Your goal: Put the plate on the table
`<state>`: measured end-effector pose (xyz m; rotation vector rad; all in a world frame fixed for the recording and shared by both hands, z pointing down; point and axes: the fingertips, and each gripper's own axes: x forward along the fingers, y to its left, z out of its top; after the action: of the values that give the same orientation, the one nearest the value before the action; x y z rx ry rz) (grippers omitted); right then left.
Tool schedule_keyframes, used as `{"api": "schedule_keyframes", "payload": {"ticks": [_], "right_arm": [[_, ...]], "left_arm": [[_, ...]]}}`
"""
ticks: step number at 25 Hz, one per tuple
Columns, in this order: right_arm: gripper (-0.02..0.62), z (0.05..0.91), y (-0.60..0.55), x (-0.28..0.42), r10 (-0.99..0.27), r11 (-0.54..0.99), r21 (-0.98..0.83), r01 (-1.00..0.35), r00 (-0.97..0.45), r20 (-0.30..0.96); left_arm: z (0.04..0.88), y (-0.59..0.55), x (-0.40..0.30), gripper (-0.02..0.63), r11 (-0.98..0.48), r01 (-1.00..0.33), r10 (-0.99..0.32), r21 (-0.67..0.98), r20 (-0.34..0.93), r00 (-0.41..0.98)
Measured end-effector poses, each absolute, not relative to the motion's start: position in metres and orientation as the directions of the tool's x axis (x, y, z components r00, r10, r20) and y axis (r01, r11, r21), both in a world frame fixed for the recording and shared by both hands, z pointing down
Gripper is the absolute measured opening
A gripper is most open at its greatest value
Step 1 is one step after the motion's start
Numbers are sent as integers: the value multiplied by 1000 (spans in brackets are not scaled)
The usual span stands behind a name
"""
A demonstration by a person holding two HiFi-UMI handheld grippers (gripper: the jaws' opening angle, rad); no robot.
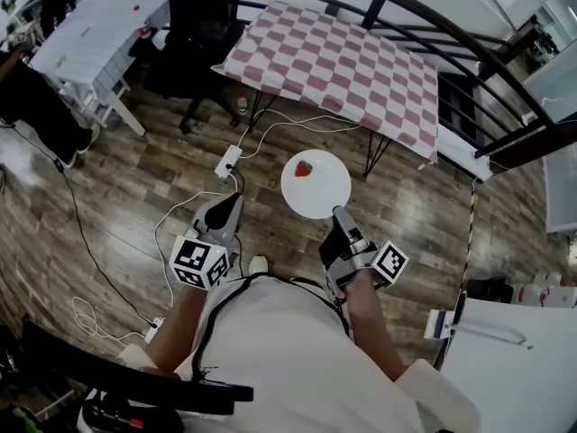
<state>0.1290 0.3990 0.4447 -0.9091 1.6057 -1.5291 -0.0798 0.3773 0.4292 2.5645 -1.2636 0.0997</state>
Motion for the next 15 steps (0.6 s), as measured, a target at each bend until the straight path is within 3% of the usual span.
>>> {"api": "schedule_keyframes", "payload": {"ticks": [15], "right_arm": [[18,436,378,89,-872,51,-998,-22,-489,-33]], "left_arm": [[434,356,-130,6,-557,-793,-780,246,173,601]]}}
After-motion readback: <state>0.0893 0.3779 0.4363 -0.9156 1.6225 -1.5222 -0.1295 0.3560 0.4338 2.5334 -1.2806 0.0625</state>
